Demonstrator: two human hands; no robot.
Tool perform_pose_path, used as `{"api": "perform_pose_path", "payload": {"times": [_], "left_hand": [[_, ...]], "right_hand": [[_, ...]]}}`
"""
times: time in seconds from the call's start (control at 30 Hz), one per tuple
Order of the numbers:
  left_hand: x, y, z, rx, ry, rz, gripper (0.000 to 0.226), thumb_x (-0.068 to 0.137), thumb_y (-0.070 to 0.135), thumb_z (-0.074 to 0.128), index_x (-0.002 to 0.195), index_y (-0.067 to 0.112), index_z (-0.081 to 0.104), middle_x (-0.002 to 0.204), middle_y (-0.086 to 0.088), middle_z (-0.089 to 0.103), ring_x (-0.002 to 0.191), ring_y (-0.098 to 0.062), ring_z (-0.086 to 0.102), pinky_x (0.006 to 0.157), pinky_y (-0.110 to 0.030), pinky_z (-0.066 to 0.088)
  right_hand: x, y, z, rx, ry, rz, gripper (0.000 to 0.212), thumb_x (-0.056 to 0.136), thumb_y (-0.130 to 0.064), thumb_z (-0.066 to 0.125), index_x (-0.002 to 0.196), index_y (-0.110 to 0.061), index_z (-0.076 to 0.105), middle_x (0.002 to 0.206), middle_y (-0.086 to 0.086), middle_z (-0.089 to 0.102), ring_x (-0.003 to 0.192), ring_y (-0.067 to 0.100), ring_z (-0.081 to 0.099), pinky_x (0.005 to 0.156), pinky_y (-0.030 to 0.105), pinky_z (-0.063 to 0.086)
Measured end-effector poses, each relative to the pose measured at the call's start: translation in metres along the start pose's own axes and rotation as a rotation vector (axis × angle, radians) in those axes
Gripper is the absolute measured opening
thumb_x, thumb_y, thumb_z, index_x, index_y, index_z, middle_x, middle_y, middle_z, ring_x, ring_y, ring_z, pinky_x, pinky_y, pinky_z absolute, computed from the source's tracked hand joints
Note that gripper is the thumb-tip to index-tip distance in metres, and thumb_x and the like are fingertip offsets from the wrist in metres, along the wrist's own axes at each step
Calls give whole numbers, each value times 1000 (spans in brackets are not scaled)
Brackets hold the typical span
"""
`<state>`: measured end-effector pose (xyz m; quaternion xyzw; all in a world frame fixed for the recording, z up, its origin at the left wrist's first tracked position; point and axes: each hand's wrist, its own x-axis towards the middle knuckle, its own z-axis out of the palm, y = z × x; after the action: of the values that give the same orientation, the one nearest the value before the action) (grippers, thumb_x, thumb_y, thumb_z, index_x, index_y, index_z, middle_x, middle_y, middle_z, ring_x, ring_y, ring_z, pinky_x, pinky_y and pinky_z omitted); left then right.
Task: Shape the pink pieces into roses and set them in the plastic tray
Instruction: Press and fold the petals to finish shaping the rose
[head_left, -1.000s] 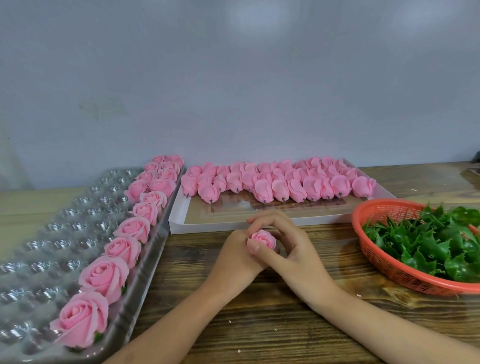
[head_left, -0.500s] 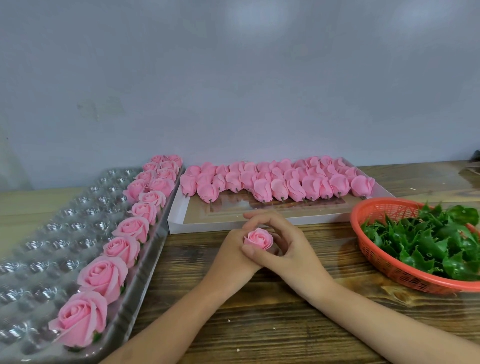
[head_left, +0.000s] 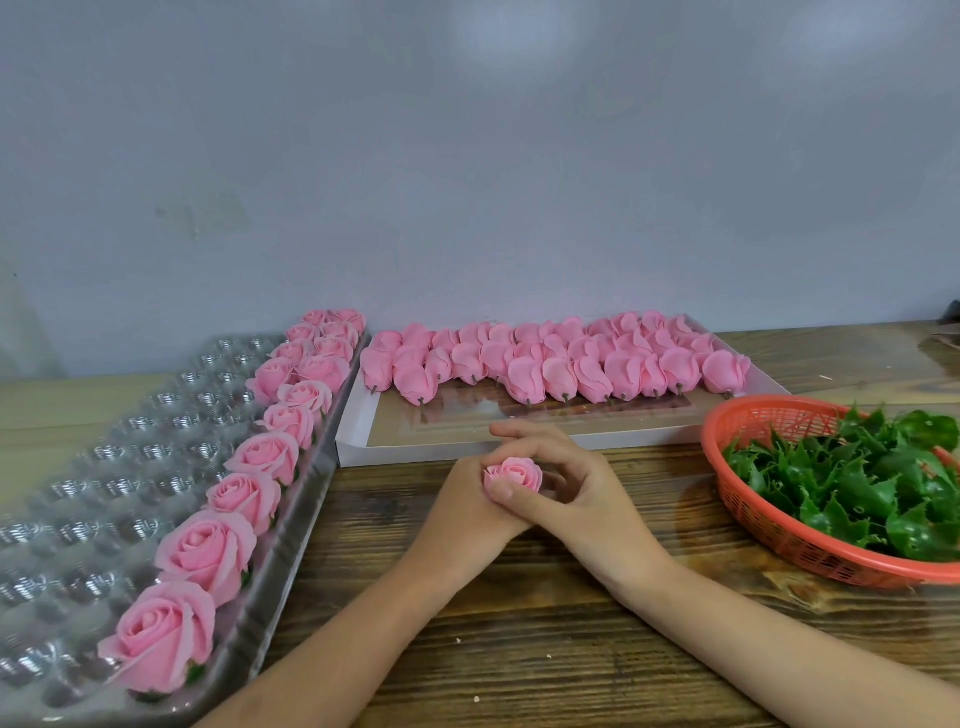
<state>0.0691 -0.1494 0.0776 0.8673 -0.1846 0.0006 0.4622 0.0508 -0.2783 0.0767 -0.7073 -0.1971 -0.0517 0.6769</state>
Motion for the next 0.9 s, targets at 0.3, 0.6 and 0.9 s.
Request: {"api": "perform_pose_path", "payload": {"times": [0.3, 0.6, 0.9], "left_hand": [[-2, -1, 0, -125, 4, 56, 15, 83, 16, 69, 94, 26, 72, 91, 13, 72, 87, 3, 65, 73, -6, 47], [-4, 2, -1, -58, -12, 60, 14, 85, 23, 69, 99, 22, 71, 92, 6, 72, 87, 2, 64, 78, -16, 51], [-6, 5, -2, -14, 40, 75, 21, 86, 15, 66, 74, 33, 65, 72, 13, 65, 77, 7, 61, 63, -5, 45]], "right_hand": [[-2, -2, -1, 28, 7, -104, 13, 87, -9, 72, 99, -9, 74, 128, -4, 63, 122, 4, 57, 94, 17, 46], [-2, 0, -1, -24, 3, -80, 5, 87, -1, 69, 87, -4, 74, 122, 1, 63, 122, 7, 56, 100, 26, 46], [-1, 3, 1, -81, -60, -99, 14, 81, -7, 77, 91, -15, 71, 118, -3, 65, 127, 8, 53, 102, 22, 41]]}}
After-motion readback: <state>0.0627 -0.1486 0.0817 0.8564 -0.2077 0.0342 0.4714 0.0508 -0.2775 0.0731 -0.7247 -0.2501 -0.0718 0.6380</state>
